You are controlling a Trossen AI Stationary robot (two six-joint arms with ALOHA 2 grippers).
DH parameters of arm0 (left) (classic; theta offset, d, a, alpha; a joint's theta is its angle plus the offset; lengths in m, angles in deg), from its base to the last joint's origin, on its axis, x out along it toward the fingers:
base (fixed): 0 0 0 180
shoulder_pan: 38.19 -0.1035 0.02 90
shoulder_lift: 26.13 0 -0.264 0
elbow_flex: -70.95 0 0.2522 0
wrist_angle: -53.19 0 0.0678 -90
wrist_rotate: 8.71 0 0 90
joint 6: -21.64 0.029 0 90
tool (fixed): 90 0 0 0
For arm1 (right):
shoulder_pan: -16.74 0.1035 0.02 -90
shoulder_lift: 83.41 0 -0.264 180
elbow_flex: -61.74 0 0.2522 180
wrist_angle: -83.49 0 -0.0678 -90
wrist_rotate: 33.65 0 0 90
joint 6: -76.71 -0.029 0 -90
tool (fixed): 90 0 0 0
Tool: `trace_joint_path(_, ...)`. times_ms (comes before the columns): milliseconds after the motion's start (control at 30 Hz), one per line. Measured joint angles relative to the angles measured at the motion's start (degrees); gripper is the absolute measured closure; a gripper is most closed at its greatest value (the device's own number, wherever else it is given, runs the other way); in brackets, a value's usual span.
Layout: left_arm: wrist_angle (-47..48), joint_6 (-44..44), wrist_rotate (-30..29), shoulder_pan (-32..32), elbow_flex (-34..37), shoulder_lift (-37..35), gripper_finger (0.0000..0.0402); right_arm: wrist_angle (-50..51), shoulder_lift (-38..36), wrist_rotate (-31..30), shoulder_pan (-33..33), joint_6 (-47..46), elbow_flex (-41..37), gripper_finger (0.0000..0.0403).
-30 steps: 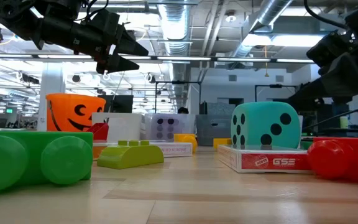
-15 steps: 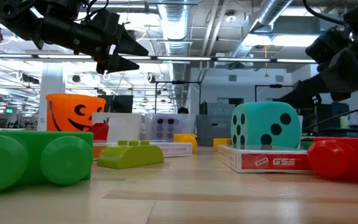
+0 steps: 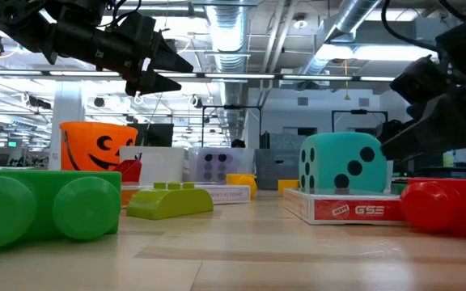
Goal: Pick & Place Toys
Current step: Put the blue dice into the left transparent bin
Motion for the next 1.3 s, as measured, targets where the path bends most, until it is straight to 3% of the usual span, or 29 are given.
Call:
trace_joint_path(133, 0.0, 0.0, 0.0, 0.0, 0.0, 0.0, 0.0044, -5.2, 5.1, -0.1, 0.0, 1.8, 1.6, 0.0003)
trace_joint_path(667, 0.2, -1.5, 0.0, 0.0, 0.0, 0.0, 0.0044, -5.5, 20.3, 2.5, 0.5, 2.4, 12.8, 0.0003)
trace_joint_path(1167, 0.3, -1.5, 0.0, 0.0, 0.0, 0.0, 0.0044, -4.7, 21.0, 2.5, -0.2, -1.5, 14.7, 0.0004)
trace_joint_path(1300, 0.3, -1.5, 0.0, 0.0, 0.0, 0.0, 0.0044, -5.0, 21.0, 2.4, -1.0, -2.6, 14.7, 0.0020)
